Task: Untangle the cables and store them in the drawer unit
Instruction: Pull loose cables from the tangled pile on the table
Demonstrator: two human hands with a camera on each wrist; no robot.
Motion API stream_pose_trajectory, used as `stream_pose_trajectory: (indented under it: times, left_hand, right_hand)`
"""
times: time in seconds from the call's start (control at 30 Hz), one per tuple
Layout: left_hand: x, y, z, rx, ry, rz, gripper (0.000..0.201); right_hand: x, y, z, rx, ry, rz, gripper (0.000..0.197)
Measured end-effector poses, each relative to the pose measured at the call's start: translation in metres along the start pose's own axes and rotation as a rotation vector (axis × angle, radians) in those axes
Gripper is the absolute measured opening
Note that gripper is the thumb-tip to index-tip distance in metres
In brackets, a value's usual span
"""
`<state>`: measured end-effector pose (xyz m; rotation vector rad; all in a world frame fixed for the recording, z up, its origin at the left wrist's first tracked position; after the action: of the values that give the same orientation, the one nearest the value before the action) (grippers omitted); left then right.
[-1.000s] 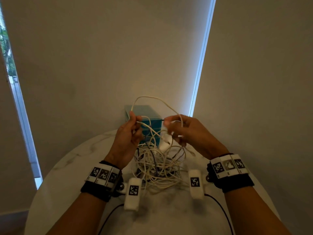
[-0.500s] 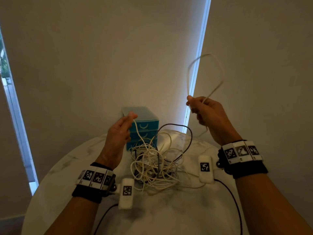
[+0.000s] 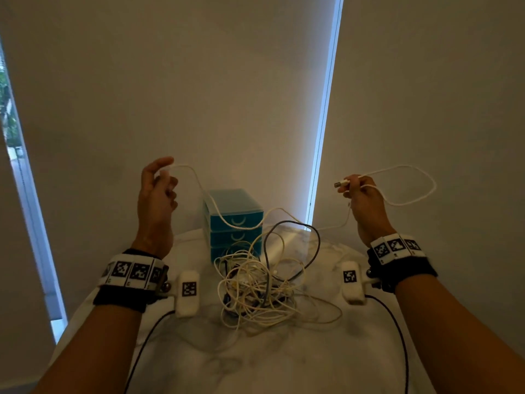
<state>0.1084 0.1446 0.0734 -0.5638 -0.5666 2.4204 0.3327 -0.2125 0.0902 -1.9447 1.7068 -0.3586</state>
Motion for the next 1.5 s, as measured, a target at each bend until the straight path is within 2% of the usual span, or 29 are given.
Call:
stream_pose_trajectory:
  times: [0.07, 0.17, 0.23, 0.3, 0.37, 0.43, 0.57, 0.67, 0.87, 0.97, 1.07, 1.13, 1.23, 1.33, 1.4, 1.43, 1.5]
  left_hand:
    - [-0.008, -0.007, 0.012, -0.026, 0.023, -0.087, 0.029]
    - [-0.029, -0.006, 0.026, -0.051, -0.065, -0.257, 0.029]
    - [-0.035, -0.003, 0.034, -0.068, -0.133, -0.314, 0.027]
    - [-0.030, -0.001, 0.043, -0.099, -0.180, -0.331, 0.024]
    - [-0.019, 0.000, 0.050, -0.146, -0.240, -0.342, 0.022]
    - [-0.009, 0.003, 0.059, -0.215, -0.318, -0.361, 0.019]
    - [0.003, 0.007, 0.069, -0.268, -0.437, -0.363, 0.020]
    - [0.007, 0.010, 0.066, -0.252, -0.415, -0.374, 0.018]
    - [-0.007, 0.024, 0.065, -0.307, -0.344, -0.480, 0.026]
    - [-0.015, 0.023, 0.063, -0.330, -0.324, -0.477, 0.023]
    - [-0.018, 0.020, 0.061, -0.364, -0.388, -0.455, 0.023]
    - [-0.019, 0.019, 0.053, -0.338, -0.457, -0.455, 0.026]
    - [-0.024, 0.026, 0.031, -0.218, -0.586, -0.571, 0.032]
    - [-0.043, 0.047, 0.004, -0.153, -0.745, -0.804, 0.067]
    - [-0.057, 0.059, -0.012, -0.159, -0.878, -0.896, 0.079]
    - [-0.062, 0.061, -0.018, -0.184, -0.936, -0.886, 0.075]
    - [-0.064, 0.056, -0.020, -0.278, -1.015, -0.796, 0.047]
  right_hand:
    - [-0.020, 0.003, -0.007, 0.023, 0.008, -0.060, 0.025]
    - [-0.054, 0.010, -0.022, 0.058, 0.025, -0.140, 0.029]
    - [-0.062, 0.013, -0.032, 0.104, -0.035, -0.016, 0.023]
    - [-0.060, 0.018, -0.042, 0.135, -0.191, 0.229, 0.013]
    - [-0.057, 0.023, -0.047, 0.151, -0.344, 0.434, 0.015]
    - [-0.064, 0.024, -0.048, 0.144, -0.495, 0.464, 0.008]
    - [-0.095, 0.032, -0.046, 0.045, -0.564, 0.206, 0.009]
    - [-0.119, 0.046, -0.047, 0.001, -0.559, -0.011, 0.011]
    - [-0.144, 0.063, -0.047, -0.063, -0.573, -0.196, 0.020]
    - [-0.156, 0.072, -0.046, -0.058, -0.485, -0.314, 0.023]
    - [-0.159, 0.076, -0.044, -0.041, -0.406, -0.369, 0.026]
    - [-0.159, 0.076, -0.043, 0.011, -0.361, -0.453, 0.042]
    - [-0.165, 0.077, -0.042, 0.083, -0.309, -0.594, 0.073]
    - [-0.171, 0.076, -0.056, 0.108, -0.354, -0.588, 0.076]
    - [-0.171, 0.073, -0.070, 0.100, -0.416, -0.539, 0.074]
    - [-0.170, 0.071, -0.076, 0.101, -0.427, -0.525, 0.076]
    - [-0.165, 0.067, -0.086, 0.132, -0.384, -0.502, 0.081]
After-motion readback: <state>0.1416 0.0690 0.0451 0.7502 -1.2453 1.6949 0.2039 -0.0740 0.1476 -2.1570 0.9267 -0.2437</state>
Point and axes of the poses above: each hand's wrist, its own y-axis away from the middle knuckle, its own x-axis out of the back of the hand, z = x × y, the point moved 5 cm from there along -y, towards the middle knuckle, and after that the axes turned 8 degrees about -y, right-handed, at the moved point
